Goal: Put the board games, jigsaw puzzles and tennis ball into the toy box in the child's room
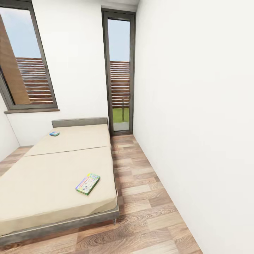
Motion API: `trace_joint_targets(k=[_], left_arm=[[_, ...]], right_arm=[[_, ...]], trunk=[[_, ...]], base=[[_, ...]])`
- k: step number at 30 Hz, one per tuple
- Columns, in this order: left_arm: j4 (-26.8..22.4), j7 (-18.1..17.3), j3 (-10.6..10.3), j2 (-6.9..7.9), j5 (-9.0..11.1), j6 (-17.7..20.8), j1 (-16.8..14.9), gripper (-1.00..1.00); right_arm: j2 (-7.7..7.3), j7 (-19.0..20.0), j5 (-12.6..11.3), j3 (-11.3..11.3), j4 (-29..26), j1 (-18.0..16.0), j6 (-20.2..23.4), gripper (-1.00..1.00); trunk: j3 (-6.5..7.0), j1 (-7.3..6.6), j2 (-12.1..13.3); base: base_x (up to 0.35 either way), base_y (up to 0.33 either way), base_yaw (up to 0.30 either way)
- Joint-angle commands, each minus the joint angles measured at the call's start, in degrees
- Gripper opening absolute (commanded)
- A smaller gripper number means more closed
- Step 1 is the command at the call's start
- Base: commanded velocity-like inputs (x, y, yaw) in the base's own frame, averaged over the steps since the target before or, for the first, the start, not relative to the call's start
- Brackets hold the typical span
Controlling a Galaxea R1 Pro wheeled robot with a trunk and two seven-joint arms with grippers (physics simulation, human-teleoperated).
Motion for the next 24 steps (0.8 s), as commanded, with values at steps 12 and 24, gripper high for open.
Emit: trace_joint_targets(k=[12, 24], left_arm=[[-0.01, -0.01, 0.01, -0.02, 0.00, -3.27, -0.01, 1.00], [0.02, -0.01, -0.10, 0.00, 0.00, -3.68, -0.01, 1.00]], right_arm=[[0.05, 0.14, 0.46, 0.13, 0.00, -0.01, -0.06, 1.00], [-0.01, 0.07, 0.20, 0.06, 0.00, -0.01, -0.09, 1.00]], trunk=[[-0.04, 0.00, -0.02], [-0.04, 0.00, -0.02]], base=[[0.000, 0.000, 0.000], [0.000, 0.000, 0.000]])
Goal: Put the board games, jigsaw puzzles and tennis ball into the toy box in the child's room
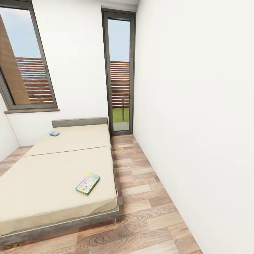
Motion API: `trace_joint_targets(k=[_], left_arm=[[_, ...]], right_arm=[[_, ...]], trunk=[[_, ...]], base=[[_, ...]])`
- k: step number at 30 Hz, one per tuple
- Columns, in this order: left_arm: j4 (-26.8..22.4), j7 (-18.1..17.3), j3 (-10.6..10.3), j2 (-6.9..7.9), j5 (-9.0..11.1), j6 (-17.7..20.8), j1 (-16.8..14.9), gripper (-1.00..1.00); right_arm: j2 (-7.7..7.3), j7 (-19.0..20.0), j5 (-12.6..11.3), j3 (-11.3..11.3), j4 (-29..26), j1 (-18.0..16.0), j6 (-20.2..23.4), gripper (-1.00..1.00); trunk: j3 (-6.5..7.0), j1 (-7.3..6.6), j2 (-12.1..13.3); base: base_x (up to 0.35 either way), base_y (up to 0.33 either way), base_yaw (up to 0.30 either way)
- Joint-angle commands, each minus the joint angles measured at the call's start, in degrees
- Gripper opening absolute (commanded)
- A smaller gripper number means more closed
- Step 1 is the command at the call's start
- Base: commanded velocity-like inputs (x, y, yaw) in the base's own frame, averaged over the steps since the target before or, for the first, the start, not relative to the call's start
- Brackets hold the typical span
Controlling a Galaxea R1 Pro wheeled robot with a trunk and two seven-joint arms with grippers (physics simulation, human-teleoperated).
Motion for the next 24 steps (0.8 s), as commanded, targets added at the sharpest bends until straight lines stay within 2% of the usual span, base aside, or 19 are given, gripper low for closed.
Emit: trace_joint_targets(k=[1, 8, 24], left_arm=[[0.03, -0.01, -0.02, 0.00, 0.00, -0.17, -0.01, 1.00], [0.02, 0.00, 0.01, 0.02, 0.00, -0.18, -0.01, 1.00], [0.02, -0.01, 0.01, 0.02, 0.00, -0.19, -0.01, 1.00]], right_arm=[[0.02, 0.02, 0.07, 0.03, 0.00, -0.01, 0.03, 1.00], [0.25, 0.08, -0.13, -0.02, 0.00, -0.01, 0.13, 1.00], [1.78, -0.04, -0.32, -0.20, 0.01, -0.01, 0.68, 1.00]], trunk=[[-0.04, 0.00, -0.02], [-0.04, 0.00, -0.02], [-0.04, 0.00, -0.02]], base=[[0.000, 0.000, 0.000], [0.000, 0.000, 0.112], [0.000, 0.000, 0.273]])
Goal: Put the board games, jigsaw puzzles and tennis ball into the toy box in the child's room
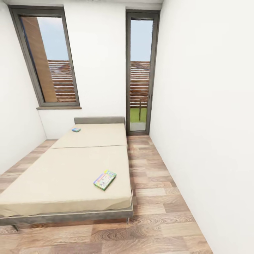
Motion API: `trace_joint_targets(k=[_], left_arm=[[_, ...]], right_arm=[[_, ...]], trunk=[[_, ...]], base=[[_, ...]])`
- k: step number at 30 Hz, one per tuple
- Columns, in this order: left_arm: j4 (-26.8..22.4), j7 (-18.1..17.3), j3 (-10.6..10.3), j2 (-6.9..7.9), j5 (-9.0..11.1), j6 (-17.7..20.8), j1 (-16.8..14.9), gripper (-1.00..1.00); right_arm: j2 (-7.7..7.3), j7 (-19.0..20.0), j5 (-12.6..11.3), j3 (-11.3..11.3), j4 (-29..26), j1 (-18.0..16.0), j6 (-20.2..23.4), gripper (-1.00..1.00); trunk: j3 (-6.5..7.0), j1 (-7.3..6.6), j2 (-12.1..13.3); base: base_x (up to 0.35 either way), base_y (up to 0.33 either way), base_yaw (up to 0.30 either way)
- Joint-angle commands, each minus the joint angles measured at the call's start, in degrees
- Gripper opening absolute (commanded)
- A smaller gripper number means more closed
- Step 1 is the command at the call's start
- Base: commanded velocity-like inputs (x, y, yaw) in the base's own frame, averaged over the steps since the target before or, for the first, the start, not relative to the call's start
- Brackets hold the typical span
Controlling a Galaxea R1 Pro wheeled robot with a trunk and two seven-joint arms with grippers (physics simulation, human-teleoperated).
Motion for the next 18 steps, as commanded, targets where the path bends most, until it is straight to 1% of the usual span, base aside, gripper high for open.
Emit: trace_joint_targets(k=[1, 18], left_arm=[[-0.01, -0.01, -0.02, 0.00, 0.00, -0.15, -0.01, 1.00], [-0.04, 0.01, 0.11, 0.00, 0.00, -0.15, -0.01, 1.00]], right_arm=[[0.01, -0.01, 0.04, 0.01, -0.01, -0.01, 0.07, 1.00], [0.03, -0.13, 0.44, 0.12, 0.02, -0.01, -0.11, 1.00]], trunk=[[-0.04, 0.00, -0.02], [-0.04, 0.00, -0.02]], base=[[0.000, 0.000, 0.291], [0.000, 0.000, 0.293]])
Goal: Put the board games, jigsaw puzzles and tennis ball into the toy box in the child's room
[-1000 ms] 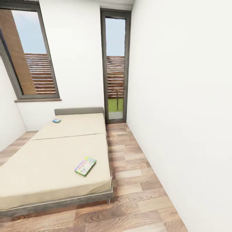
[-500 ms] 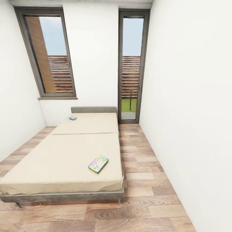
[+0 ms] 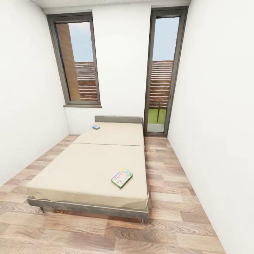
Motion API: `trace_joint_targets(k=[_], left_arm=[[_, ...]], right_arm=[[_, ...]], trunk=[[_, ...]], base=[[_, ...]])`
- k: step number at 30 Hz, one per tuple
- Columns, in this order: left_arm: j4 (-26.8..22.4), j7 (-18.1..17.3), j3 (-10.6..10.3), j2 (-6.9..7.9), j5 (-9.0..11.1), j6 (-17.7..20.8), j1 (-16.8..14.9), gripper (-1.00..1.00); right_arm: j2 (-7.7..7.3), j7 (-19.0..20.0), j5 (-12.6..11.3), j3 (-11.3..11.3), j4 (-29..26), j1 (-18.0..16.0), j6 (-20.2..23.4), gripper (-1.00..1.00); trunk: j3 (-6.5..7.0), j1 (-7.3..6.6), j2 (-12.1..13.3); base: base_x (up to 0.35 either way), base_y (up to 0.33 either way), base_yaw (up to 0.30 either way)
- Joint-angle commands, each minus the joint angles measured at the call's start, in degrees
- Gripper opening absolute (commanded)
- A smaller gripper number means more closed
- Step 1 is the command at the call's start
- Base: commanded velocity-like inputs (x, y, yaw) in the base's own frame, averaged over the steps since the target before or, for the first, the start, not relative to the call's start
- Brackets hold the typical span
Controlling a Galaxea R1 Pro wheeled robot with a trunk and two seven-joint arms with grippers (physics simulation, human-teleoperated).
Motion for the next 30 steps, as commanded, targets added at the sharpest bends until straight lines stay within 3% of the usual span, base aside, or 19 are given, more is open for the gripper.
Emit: trace_joint_targets(k=[1, 15, 30], left_arm=[[-0.01, -0.01, 0.00, -0.01, 0.00, -0.14, -0.01, 1.00], [0.09, -0.02, 0.22, -0.08, 0.32, -0.10, -0.01, 1.00], [0.01, -0.03, 0.52, -0.52, 0.41, -0.10, -0.01, 1.00]], right_arm=[[-0.01, -0.02, 0.05, 0.01, 0.01, -0.01, -0.03, 1.00], [-0.67, -0.03, 0.18, 0.18, -0.03, -0.01, -0.37, 1.00], [-0.09, -0.30, 0.25, 0.42, -0.04, -0.01, -0.37, 1.00]], trunk=[[-0.04, 0.00, -0.02], [-0.04, 0.00, -0.02], [-0.04, 0.00, -0.02]], base=[[0.000, 0.000, 0.293], [0.000, 0.000, 0.293], [0.000, 0.000, 0.288]])
